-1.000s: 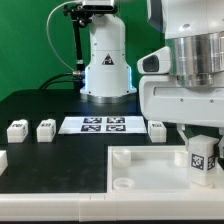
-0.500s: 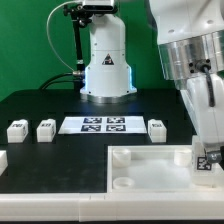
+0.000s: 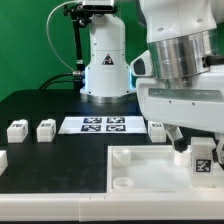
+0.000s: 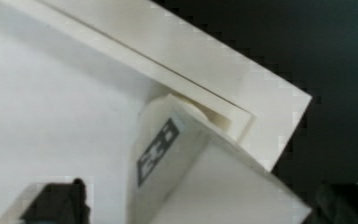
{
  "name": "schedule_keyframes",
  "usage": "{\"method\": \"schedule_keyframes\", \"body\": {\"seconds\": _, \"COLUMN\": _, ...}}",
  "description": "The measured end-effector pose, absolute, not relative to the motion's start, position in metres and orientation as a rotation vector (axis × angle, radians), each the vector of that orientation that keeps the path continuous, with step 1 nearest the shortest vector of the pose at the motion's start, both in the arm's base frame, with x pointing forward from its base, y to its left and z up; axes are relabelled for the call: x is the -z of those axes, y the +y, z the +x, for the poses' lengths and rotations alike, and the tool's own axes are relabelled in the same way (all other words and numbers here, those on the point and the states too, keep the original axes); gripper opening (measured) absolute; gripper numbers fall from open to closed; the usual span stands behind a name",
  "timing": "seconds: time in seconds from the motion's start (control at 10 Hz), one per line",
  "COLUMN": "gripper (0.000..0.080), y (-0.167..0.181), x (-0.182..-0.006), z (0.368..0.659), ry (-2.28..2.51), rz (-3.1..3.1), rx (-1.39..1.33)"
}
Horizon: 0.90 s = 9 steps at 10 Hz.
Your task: Assemble one leg
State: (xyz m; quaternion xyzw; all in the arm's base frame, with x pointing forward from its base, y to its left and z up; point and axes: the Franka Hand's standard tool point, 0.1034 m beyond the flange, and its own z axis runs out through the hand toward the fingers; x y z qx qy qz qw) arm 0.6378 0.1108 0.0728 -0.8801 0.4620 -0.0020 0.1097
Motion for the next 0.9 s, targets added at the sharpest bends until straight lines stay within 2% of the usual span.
{"method": "schedule_keyframes", "body": {"seconds": 0.3, "gripper": 0.0649, "y": 0.1102, "x": -0.0727, "z": 0.6378, "ry": 0.995, "rz": -2.752, "rx": 0.050}}
{"method": "schedule_keyframes", "body": {"seconds": 0.5, "gripper": 0.0649, "y": 0.1126, "x": -0.0747, "z": 0.6399, "ry": 0.387, "rz": -2.978, "rx": 0.128}}
{"method": "schedule_keyframes", "body": {"seconds": 0.6, "gripper": 0.0649, "y": 0.1140, "x": -0.0744, "z": 0.6412, "ry": 0.323, "rz": -2.991, "rx": 0.168}}
{"method": "schedule_keyframes", "body": {"seconds": 0.8, "gripper": 0.0403, "y": 0.1134, "x": -0.0739, "z": 0.6409, "ry": 0.414, "rz": -2.975, "rx": 0.159}}
{"method": "schedule_keyframes", "body": {"seconds": 0.9, "gripper": 0.0403, "y": 0.1134, "x": -0.0738, "z": 0.6407, "ry": 0.539, "rz": -2.949, "rx": 0.149}}
